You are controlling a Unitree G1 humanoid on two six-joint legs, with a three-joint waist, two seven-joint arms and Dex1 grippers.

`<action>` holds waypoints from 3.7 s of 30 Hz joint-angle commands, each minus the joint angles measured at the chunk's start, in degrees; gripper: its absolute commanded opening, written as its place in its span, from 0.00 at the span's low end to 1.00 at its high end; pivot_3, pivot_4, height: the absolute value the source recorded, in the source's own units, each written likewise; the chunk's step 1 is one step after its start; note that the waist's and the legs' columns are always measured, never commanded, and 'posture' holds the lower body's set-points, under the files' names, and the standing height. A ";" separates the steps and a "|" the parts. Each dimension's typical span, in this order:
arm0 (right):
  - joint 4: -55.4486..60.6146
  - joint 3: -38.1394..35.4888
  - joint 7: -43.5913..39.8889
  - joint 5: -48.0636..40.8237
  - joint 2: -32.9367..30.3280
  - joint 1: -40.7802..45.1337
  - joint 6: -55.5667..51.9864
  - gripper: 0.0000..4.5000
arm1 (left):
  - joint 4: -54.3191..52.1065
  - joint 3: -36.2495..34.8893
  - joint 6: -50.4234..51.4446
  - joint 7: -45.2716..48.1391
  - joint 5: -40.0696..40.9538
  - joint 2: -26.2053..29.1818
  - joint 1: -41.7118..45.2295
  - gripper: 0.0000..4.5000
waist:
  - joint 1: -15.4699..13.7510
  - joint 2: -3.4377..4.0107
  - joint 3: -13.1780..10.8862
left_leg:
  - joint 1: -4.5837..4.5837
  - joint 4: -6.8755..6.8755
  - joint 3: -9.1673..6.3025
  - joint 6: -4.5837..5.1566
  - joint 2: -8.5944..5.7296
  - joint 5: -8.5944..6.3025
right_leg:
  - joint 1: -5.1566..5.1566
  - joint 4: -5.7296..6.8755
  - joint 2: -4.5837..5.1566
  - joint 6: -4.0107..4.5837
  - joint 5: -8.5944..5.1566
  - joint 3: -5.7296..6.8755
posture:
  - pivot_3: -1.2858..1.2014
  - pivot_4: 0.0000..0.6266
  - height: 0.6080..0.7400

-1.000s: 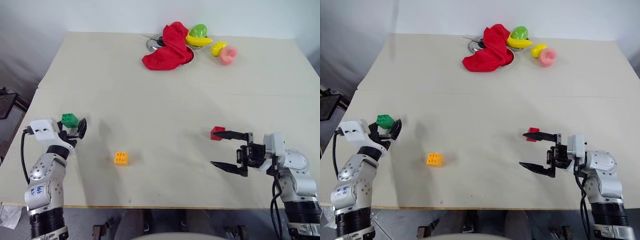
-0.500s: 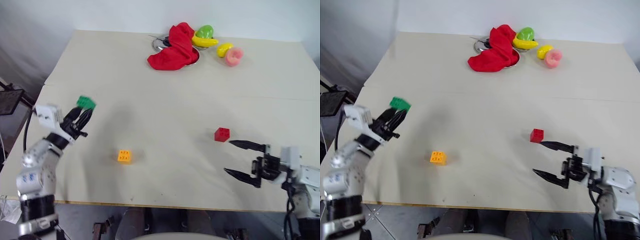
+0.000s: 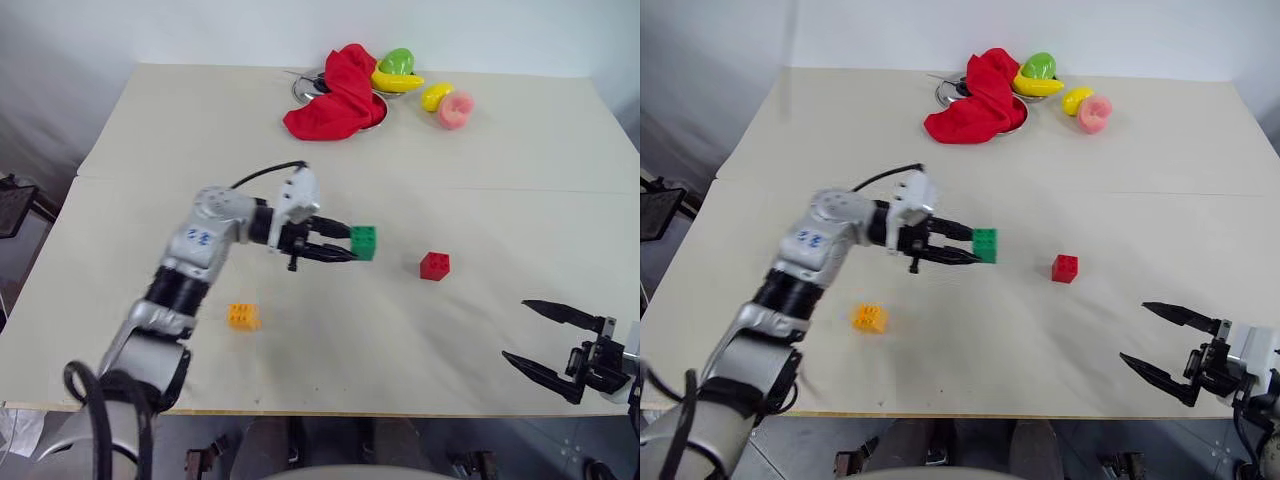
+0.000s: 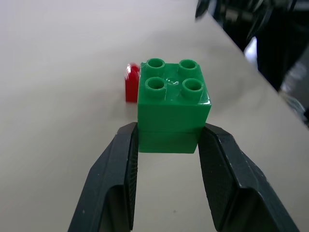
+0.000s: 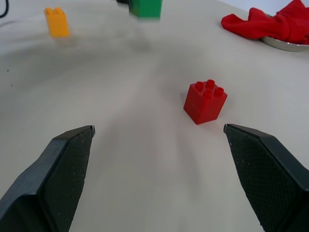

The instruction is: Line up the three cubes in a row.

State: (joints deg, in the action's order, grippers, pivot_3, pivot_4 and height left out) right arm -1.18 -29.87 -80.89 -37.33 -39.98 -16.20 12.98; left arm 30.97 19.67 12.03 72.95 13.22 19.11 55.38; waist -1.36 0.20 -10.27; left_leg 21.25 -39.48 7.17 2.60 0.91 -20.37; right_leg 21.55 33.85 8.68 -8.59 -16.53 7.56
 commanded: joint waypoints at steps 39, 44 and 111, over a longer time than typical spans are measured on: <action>13.03 1.31 9.35 -0.86 0.10 -0.45 -7.51 1.00 | 30.13 -11.99 -25.56 6.41 -9.63 -8.70 14.64 0.95 | 0.05 -0.11 -0.06 | 0.41 -0.57 -0.33 0.60 -0.23 -0.14 | 0.05 0.23 0.78 -0.21 0.12 0.28 | 0.52 0.24 1.00; 10.86 5.15 9.03 -0.37 -1.05 6.02 -10.30 1.00 | 14.18 -16.92 -17.81 17.91 6.26 0.94 10.49 0.97 | 0.80 -0.11 -0.08 | 0.42 -0.58 -0.33 0.60 -0.22 -0.13 | 0.06 0.28 0.73 -0.21 0.12 0.30 | 0.52 0.24 1.00; 5.28 6.38 -2.87 -0.24 -0.75 3.12 -1.10 1.00 | 30.85 -10.02 -28.84 8.15 -5.81 0.30 4.19 0.33 | 0.37 -0.16 -0.27 | 0.23 -0.50 -0.17 0.50 -0.36 -0.18 | 0.03 0.32 0.54 -0.09 0.05 0.21 | 0.52 0.24 1.00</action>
State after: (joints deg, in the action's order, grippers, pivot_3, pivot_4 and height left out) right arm 2.52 -21.27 -84.21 -36.92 -40.00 -12.58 11.41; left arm 59.47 10.31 -14.46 81.83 8.61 19.36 58.16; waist -0.98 0.04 -10.53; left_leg 21.49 -39.98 6.99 3.10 0.56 -20.55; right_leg 21.58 34.17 9.22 -8.68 -16.48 7.77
